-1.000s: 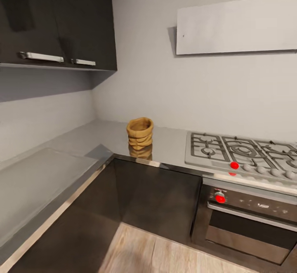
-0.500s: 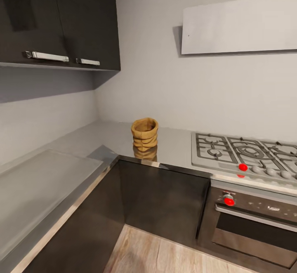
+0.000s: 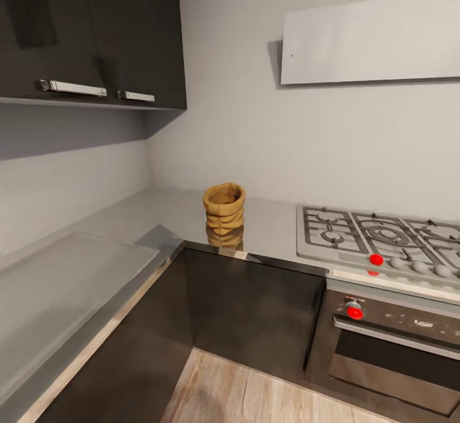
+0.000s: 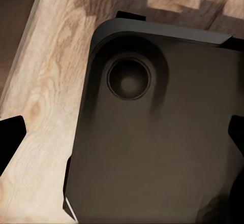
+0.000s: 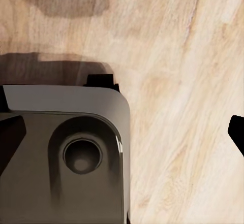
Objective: In the kitchen, take the popcorn bag from the countertop, put it into the microwave, and heat it until the popcorn is cooked so the cooked popcorn ends up inside the bag.
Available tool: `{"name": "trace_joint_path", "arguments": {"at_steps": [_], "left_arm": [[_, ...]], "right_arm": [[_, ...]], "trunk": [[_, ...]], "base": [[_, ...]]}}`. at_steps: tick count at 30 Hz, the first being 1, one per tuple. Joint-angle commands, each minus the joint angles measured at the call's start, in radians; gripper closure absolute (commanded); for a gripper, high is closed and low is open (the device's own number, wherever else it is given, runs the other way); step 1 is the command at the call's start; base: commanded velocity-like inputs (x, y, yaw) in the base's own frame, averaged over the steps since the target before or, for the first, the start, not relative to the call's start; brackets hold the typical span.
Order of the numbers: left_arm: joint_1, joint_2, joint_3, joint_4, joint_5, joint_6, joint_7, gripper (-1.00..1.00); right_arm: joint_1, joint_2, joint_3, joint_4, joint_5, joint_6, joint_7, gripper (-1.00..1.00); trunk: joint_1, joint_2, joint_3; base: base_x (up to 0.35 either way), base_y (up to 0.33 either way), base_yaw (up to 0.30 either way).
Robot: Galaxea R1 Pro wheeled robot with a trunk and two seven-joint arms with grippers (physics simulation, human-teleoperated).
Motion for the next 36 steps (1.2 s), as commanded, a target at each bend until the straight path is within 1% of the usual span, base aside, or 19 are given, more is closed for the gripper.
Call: {"name": "trace_joint_path", "arguments": {"at_steps": [1, 18, 27, 36], "left_arm": [[0.0, -0.001, 0.001, -0.001, 0.006, -0.002, 0.003, -1.0], [0.0, -0.003, 0.0, 0.001, 0.004, -0.002, 0.004, -1.0], [0.0, -0.003, 0.0, 0.0, 0.004, -0.002, 0.005, -1.0], [0.0, -0.003, 0.0, 0.0, 0.004, -0.002, 0.005, -1.0]], "right_arm": [[-0.001, -0.001, -0.008, 0.003, 0.008, -0.006, 0.0, -1.0], [-0.001, 0.0, -0.008, 0.003, 0.008, -0.004, 0.002, -1.0], [-0.001, 0.006, -0.009, 0.003, 0.008, -0.002, 0.008, -1.0], [-0.001, 0.001, -0.008, 0.002, 0.01, -0.003, 0.017, -1.0]], "trunk": [[-0.004, 0.007, 0.002], [-0.069, 0.126, 0.056], [-0.104, 0.189, 0.084], [-0.138, 0.252, 0.112]], "base": [[0.0, 0.0, 0.0], [0.0, 0.0, 0.0], [0.0, 0.0, 0.0], [0.0, 0.0, 0.0]]}}
